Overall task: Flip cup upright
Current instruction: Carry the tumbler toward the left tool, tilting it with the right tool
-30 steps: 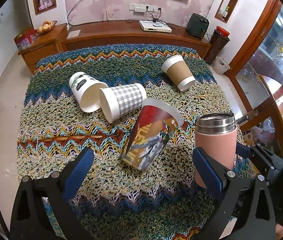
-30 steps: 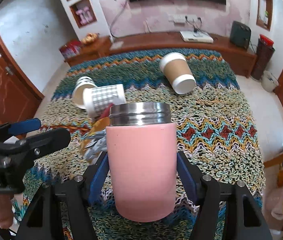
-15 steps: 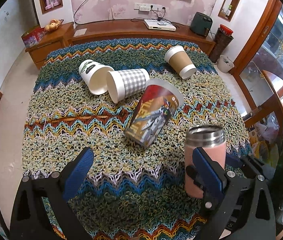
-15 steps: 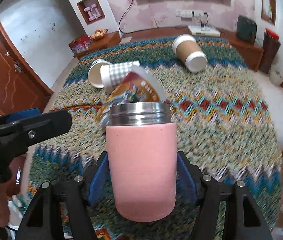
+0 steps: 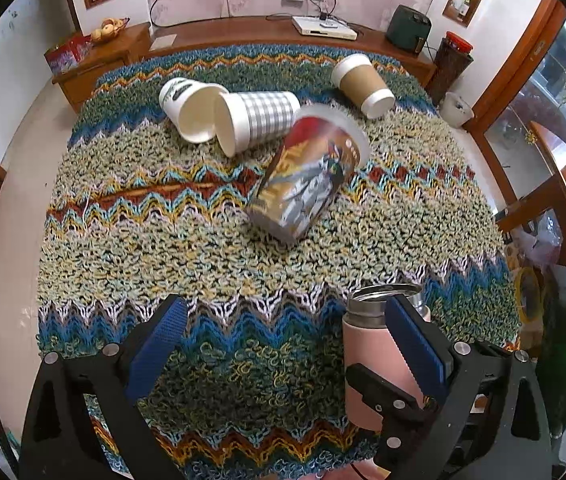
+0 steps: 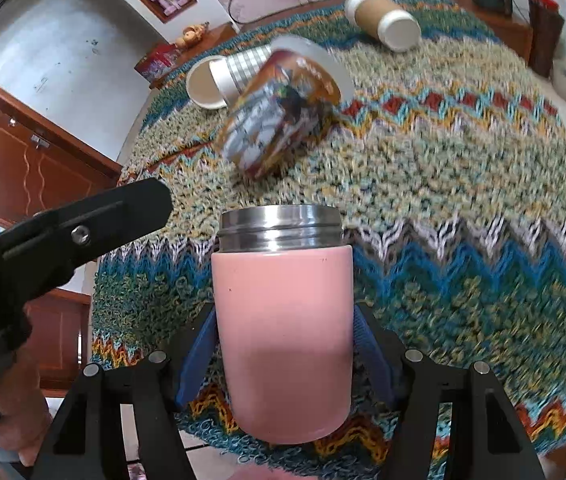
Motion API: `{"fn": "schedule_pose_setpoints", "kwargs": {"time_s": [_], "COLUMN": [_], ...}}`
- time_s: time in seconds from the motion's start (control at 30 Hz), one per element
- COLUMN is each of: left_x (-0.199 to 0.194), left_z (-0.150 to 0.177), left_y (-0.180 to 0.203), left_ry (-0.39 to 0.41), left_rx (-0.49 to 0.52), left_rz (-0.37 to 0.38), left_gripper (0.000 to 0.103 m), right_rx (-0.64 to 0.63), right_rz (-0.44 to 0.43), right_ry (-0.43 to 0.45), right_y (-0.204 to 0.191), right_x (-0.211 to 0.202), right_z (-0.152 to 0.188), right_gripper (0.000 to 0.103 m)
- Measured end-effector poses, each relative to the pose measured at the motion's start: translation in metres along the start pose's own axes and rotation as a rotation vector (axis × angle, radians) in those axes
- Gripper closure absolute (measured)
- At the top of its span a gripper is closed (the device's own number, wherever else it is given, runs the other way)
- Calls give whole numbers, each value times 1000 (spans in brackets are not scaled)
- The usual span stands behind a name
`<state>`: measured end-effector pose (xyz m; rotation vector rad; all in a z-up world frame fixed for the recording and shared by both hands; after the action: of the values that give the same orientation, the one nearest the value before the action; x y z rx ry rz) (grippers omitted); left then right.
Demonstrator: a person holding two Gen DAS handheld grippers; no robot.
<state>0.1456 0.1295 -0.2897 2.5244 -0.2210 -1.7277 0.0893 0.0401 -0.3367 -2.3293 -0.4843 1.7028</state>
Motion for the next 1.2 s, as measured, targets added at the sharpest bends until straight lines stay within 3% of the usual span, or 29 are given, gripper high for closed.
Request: {"fn": "schedule_pose_setpoints", "kwargs": {"time_s": [0.33,0.57,0.67,0.77,1.2], "left_x": [20,21,20,20,39], "left_z": [13,10,9,10,24], "left_y": [-5,3,6,10,29], "left_ry": [-57,-65,-69,-78,-194], "left_rx": [-13,-1,7,15,69], "left_rz": [-18,0,14,29,72], "left_gripper": [3,3,3,3,3], "right_rx": [110,103,113,82,23], "right_rz": [-33,-33,-74,-54,-11], "right_ry": [-42,-81,-72,-60,-57], "right_y": [16,14,15,15,21], "right_x": [20,27,21,15,-2], "right_z": [2,-3,-2,-3,18], "right_gripper": [36,35,35,34,34]}}
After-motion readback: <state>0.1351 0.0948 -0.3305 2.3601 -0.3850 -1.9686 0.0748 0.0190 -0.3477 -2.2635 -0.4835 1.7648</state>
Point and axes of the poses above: each gripper's, at about its wrist camera, not at the fingertips, and x roughly the way its jaws point, y to its right, z to its underside, the point moved 9 cm from there along x, roughly the way its jaws point, and after that the axes turned 6 degrees about -x, right-handed, at the moved point
